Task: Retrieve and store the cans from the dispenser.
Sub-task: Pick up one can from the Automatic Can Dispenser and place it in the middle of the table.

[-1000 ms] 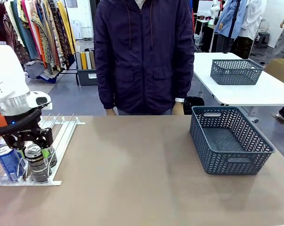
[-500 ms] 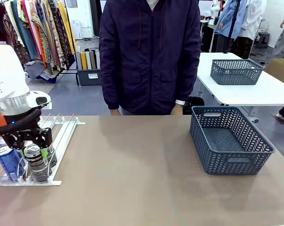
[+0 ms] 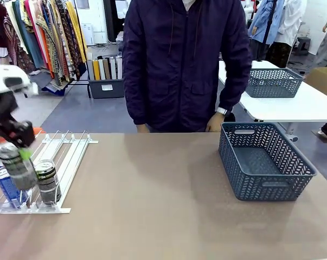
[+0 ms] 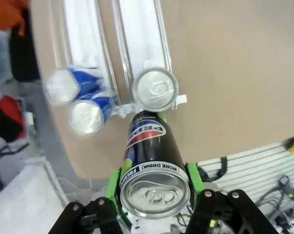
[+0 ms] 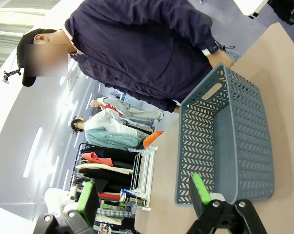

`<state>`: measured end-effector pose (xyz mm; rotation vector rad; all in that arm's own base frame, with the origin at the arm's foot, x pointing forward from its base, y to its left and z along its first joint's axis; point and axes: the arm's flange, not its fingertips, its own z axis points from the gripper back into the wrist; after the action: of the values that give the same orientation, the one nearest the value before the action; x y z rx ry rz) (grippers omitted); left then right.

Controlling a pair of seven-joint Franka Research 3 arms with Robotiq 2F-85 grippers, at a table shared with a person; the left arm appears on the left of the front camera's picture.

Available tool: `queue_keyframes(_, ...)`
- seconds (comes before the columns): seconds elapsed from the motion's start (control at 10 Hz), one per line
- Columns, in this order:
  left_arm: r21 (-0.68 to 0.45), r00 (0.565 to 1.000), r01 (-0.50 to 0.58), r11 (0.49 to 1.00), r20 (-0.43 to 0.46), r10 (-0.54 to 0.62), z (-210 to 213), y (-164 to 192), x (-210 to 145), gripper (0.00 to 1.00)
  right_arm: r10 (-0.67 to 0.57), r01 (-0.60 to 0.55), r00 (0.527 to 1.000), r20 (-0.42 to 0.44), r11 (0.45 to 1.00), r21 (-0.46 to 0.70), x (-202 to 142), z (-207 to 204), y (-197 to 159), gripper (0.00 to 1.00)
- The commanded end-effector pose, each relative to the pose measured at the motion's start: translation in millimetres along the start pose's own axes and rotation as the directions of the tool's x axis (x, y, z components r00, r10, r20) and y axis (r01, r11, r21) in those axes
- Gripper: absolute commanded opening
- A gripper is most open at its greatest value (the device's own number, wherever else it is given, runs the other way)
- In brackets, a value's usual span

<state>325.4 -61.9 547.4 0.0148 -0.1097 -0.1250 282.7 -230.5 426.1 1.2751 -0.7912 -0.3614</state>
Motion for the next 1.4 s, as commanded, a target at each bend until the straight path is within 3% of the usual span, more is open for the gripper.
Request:
queue_keyframes(0.0, 0.033, 0.992, 0.038, 0.999, 0.117, -0.041, 47, 6, -3, 0.0, -0.012, 0.012, 1.0, 0.01, 1.0, 0.013, 2, 1, 4, 1.0)
queue_keyframes(0.2, -0.002, 0.982, -0.001, 1.0, 0.191, 0.001, 78, 10, -4, 0.0, -0.012, 0.012, 1.0, 0.01, 1.0, 0.013, 2, 1, 4, 1.0)
queue_keyframes(0.4, -0.08, 0.989, -0.036, 0.996, 0.137, 0.046, 81, 19, 2, 0.0, -0.012, 0.012, 1.0, 0.01, 1.0, 0.013, 2, 1, 4, 1.0)
queue_keyframes(0.5, 0.007, 0.983, 0.001, 1.0, 0.182, -0.002, 85, 8, -11, 0.0, -0.012, 0.012, 1.0, 0.01, 1.0, 0.013, 2, 1, 4, 1.0)
queue_keyframes(0.9, -0.01, 0.986, -0.003, 1.0, 0.164, 0.004, 79, 8, -7, 0.0, -0.012, 0.012, 1.0, 0.01, 1.0, 0.013, 2, 1, 4, 1.0)
queue_keyframes(1.1, -0.109, 0.978, 0.066, 0.992, 0.203, -0.042, 59, -41, 12, 0.0, -0.012, 0.012, 1.0, 0.01, 1.0, 0.013, 2, 1, 4, 1.0)
queue_keyframes(1.3, -0.115, 0.956, 0.181, 0.977, 0.253, -0.147, 45, -130, 60, 0.0, -0.012, 0.012, 1.0, 0.01, 1.0, 0.013, 2, 1, 4, 1.0)
